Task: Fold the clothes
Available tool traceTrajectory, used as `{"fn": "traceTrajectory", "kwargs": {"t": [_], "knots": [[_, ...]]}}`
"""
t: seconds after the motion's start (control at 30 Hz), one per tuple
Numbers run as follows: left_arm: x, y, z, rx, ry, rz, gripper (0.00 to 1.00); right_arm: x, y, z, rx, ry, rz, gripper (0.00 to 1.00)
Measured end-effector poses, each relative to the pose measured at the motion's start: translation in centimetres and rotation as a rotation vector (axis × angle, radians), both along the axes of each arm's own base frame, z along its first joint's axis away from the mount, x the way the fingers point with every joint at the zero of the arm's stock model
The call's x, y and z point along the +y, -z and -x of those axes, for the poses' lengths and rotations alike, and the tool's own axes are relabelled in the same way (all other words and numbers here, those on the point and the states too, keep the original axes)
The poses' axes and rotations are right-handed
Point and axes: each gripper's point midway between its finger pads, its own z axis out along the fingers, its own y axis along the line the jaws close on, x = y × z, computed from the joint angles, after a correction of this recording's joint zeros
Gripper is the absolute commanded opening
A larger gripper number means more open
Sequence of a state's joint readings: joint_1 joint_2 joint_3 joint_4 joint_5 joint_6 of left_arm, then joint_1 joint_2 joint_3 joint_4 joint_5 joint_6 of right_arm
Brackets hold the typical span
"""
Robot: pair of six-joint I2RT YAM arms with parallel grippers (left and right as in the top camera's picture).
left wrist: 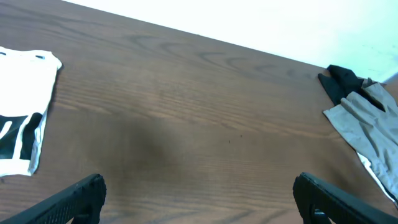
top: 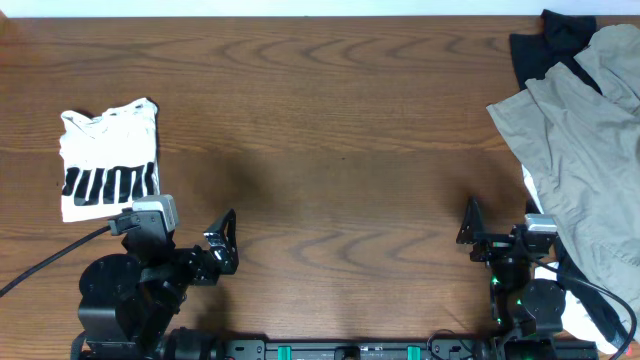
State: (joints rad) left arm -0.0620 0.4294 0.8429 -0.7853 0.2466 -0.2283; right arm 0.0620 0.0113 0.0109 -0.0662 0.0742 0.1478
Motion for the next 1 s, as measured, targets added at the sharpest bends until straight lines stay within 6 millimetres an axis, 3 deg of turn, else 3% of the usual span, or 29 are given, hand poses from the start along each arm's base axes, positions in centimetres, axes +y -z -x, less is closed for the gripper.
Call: {"fn": "traceTrajectory", "kwargs": {"t": [0.13, 0.23, 0.33, 0.47, 0.63, 0.87, 1.0], "knots": [[0.1, 0.1, 0.4, -0.018, -0.003, -0.004, 0.98, 0.0, 0.0, 0.0, 0.000, 0.000, 0.000, 0.99], [0.7, 1.5, 0.8, -0.025, -0.024, -0.037, 0.98, 0.0, 0.0, 0.0, 0.000, 0.000, 0.000, 0.99], [1.3, 4.0, 1.1, -0.007, -0.049, -0.063, 0.98, 0.0, 0.0, 0.0, 0.000, 0.000, 0.000, 0.99], [1.8, 9.0, 1.3, 0.043, -0.068, -0.090, 0.98, 0.0, 0.0, 0.0, 0.001, -0.001, 0.000, 0.99], [1.9, 13.9, 0.2, 0.030, -0.078, -0.095, 0.98, 0.1, 0.0, 0.0, 0.001, -0.004, 0.000, 0.99], [2.1, 15.1, -2.3, -0.094, -0.100, -0.091, 0.98, 0.1, 0.0, 0.0, 0.000, -0.004, 0.000, 0.99], [2.4, 13.4, -3.4, -0.206, -0.112, -0.125, 0.98, 0.1, 0.0, 0.0, 0.000, -0.005, 0.000, 0.99]]}}
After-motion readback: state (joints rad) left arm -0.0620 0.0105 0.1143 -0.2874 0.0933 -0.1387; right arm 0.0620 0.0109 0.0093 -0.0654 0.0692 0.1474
